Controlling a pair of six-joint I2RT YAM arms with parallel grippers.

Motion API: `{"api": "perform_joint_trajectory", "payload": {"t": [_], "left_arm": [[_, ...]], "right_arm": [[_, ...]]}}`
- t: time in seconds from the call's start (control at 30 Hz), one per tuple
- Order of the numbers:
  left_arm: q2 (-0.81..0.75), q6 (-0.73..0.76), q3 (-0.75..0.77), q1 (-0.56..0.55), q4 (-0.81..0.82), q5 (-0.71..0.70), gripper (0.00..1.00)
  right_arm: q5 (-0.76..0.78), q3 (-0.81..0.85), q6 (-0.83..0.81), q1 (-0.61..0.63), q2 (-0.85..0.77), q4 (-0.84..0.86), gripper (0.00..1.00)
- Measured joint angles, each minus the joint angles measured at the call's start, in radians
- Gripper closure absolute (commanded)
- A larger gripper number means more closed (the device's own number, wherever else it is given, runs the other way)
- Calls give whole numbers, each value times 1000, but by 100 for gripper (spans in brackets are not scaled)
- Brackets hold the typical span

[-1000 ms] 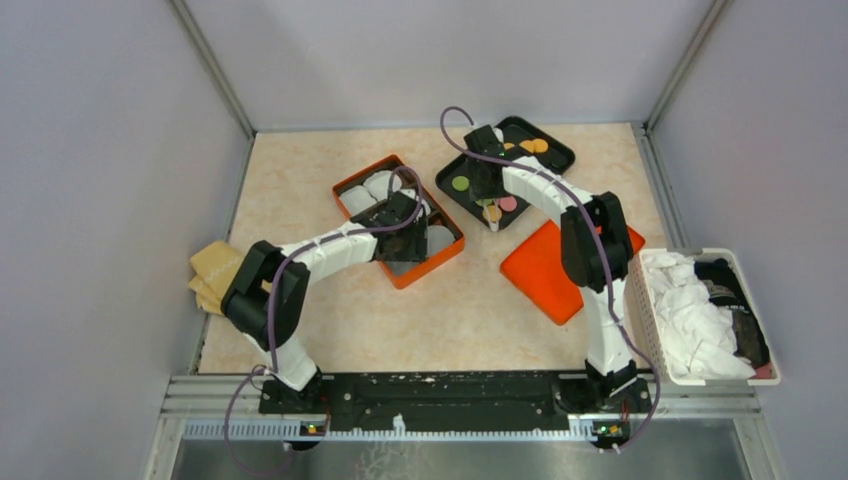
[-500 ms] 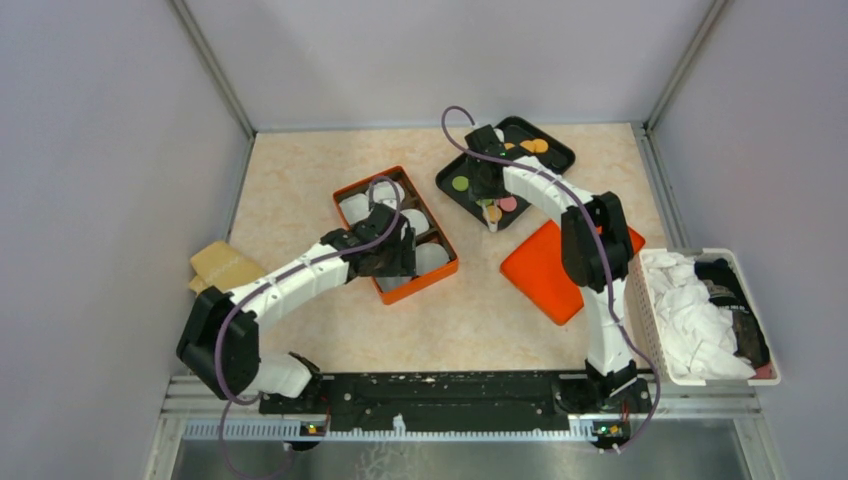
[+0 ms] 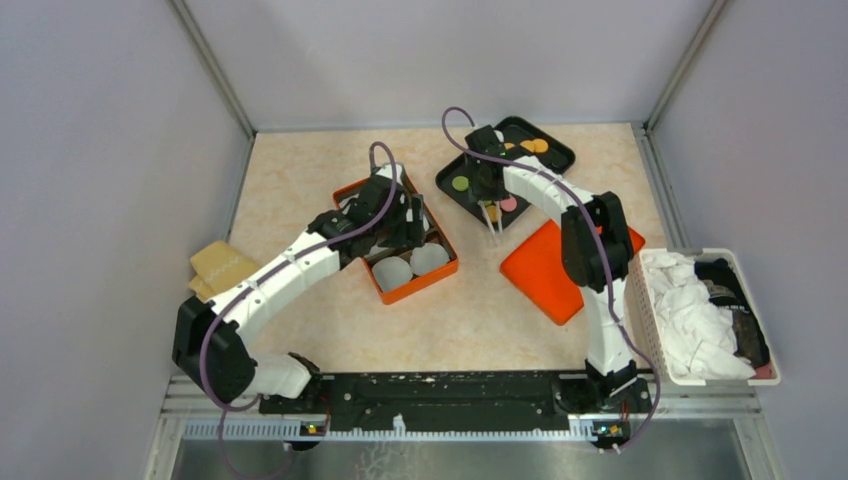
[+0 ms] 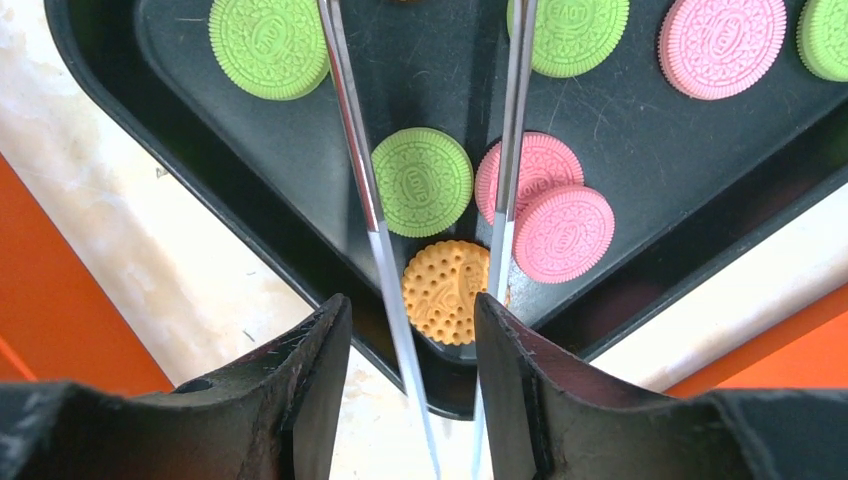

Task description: Pack the cookies

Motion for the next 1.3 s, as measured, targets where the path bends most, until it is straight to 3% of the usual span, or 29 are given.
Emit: {"api": "perform_joint_trajectory", "payload": {"t": [0.4, 0.63, 0.83, 1.13, 1.2, 1.3], "left_arm": [[-45, 8, 0, 0, 4, 0, 13], [-63, 8, -16, 0, 21, -2, 13], [-63, 7, -31, 0, 21, 1, 13], [-63, 7, -49, 0, 22, 1, 13], [-63, 7, -51, 0, 22, 2, 13], [-63, 7, -51, 0, 26, 2, 13]], "right_arm": [[27, 0, 7, 0, 0, -35, 39], [52, -20, 8, 0, 0, -45, 39], [52, -43, 23, 0, 1, -47, 47], [53, -53, 26, 0, 34, -46, 43], [56, -50, 26, -3, 45, -43, 47], [51, -40, 29, -9, 60, -50, 74]]}}
